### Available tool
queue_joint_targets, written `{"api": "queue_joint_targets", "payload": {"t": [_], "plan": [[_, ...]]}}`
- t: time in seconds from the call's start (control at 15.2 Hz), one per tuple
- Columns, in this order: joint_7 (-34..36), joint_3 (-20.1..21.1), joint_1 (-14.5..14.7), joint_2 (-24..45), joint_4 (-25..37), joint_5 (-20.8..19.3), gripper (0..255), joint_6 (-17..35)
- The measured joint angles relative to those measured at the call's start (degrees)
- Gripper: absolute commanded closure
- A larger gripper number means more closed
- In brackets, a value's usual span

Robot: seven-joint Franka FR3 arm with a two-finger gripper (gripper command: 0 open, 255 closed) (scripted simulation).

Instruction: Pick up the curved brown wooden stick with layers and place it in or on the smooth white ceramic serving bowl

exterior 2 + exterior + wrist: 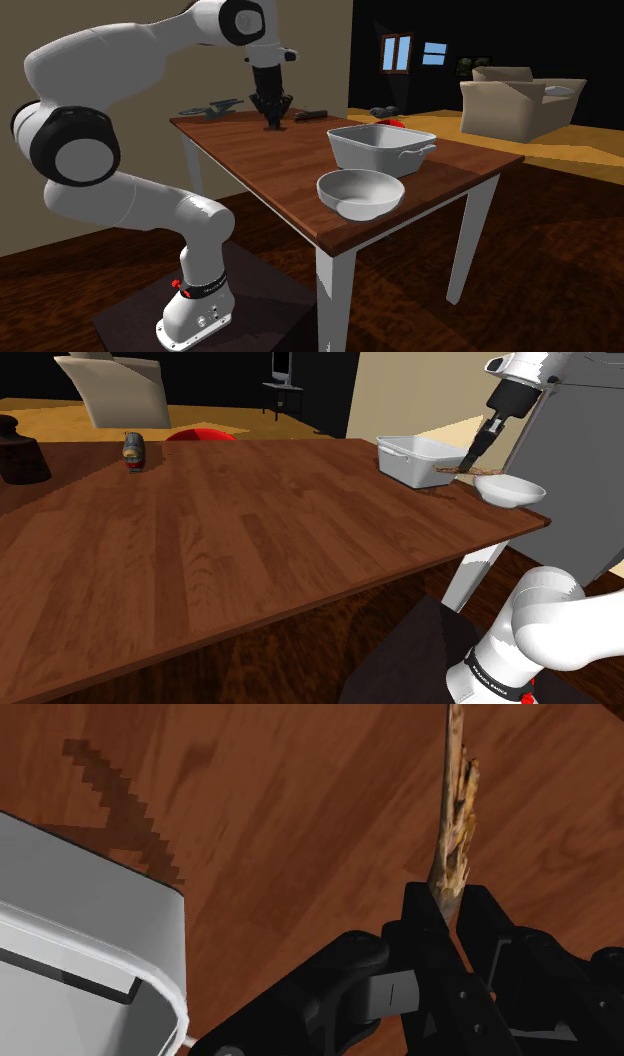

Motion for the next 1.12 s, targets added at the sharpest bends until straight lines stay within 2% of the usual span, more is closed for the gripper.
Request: {"api": "queue_joint_targets", "payload": {"t": [0.59, 1.12], "plan": [[-11.7, -12.0, -0.8, 0.9, 4.3, -7.8, 255, -2.1], [-22.7, -23.5, 1.0, 5.8, 13.3, -13.3, 255, -3.6]]}}
